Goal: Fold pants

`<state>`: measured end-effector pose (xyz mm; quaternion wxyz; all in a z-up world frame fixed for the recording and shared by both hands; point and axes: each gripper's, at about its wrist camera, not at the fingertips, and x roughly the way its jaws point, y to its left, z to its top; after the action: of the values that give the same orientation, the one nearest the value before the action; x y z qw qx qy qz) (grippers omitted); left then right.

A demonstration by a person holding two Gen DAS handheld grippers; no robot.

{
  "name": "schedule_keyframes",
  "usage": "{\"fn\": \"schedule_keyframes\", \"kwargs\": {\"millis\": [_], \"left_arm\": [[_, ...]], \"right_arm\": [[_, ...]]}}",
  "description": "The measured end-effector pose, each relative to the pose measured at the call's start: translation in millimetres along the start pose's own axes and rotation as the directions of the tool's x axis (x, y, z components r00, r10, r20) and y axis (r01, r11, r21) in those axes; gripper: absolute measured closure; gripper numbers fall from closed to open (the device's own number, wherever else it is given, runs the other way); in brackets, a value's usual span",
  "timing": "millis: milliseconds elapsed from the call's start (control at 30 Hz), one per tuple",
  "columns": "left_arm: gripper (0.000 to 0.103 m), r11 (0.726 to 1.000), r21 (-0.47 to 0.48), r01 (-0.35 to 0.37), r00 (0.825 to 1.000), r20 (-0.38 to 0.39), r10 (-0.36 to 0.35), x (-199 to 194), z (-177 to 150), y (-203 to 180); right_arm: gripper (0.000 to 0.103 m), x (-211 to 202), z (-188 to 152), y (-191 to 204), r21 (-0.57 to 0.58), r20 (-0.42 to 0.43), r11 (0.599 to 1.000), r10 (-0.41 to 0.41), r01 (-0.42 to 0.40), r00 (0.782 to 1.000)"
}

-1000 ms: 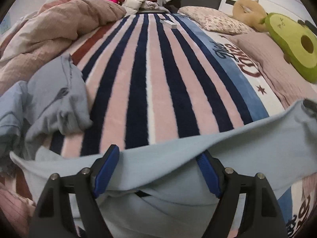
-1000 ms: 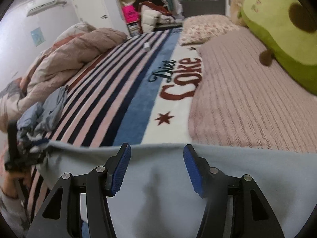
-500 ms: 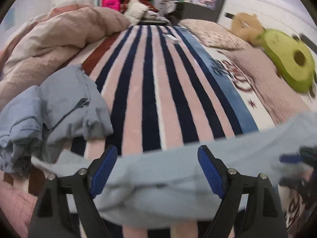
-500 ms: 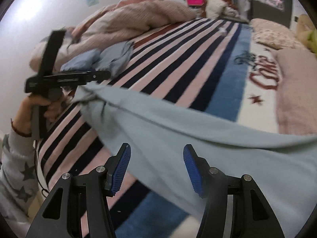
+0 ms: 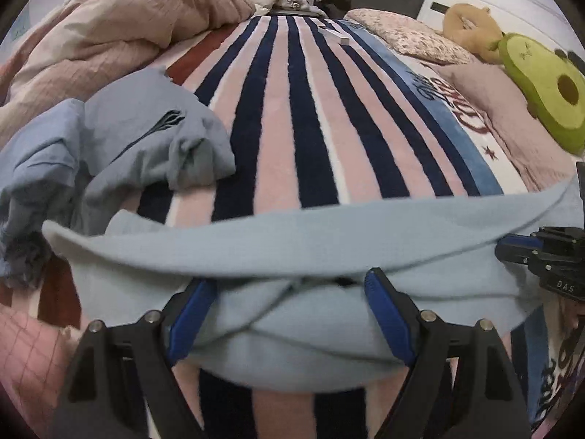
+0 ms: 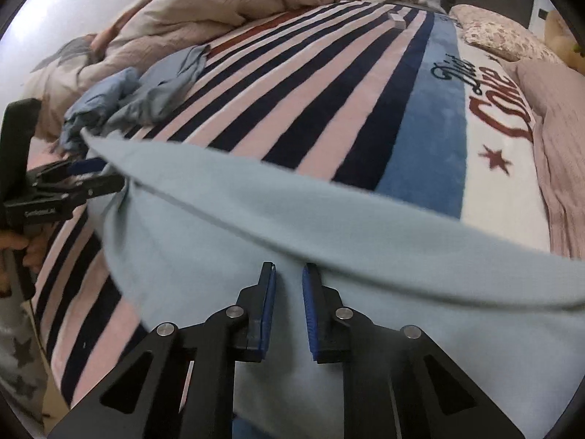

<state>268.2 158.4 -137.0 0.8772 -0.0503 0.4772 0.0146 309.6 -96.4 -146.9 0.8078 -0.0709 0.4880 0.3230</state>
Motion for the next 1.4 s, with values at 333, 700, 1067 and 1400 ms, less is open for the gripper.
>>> {"fn": "schedule_keyframes", "kwargs": {"millis": [333, 700, 1067, 1400], "left_arm": [[0.022, 0.998, -0.037, -0.047, 0.999, -0.017, 0.046, 36.0, 41.1, 3.0], [0.022, 0.993, -0.089, -0.075, 0.994, 0.069, 0.082, 31.9, 66.9, 11.7], [0.019, 0.993, -0.091, 0.072, 0.991, 0.119, -0.061, -38.8, 16.2, 1.0], [0.019, 0.989, -0.134, 0.067, 0.997, 0.043, -0.061, -7.5, -3.6, 9.1]], "right_arm": [[0.095, 18.4, 44.6, -19.9, 0.065, 0.008, 0.993, -0.097, 0.096, 0.995], [0.088, 22.1, 64.9, -37.5, 0.104, 0.049, 0.983, -0.156, 0.15, 0.987], [0.063, -10.6, 8.9, 62.8, -0.2, 0.08, 0.979, -0.032, 0.047, 0.996], [0.054, 12.9, -12.3, 83.8, -0.299, 0.077, 0.939, -0.152, 0.169, 0.985]]}}
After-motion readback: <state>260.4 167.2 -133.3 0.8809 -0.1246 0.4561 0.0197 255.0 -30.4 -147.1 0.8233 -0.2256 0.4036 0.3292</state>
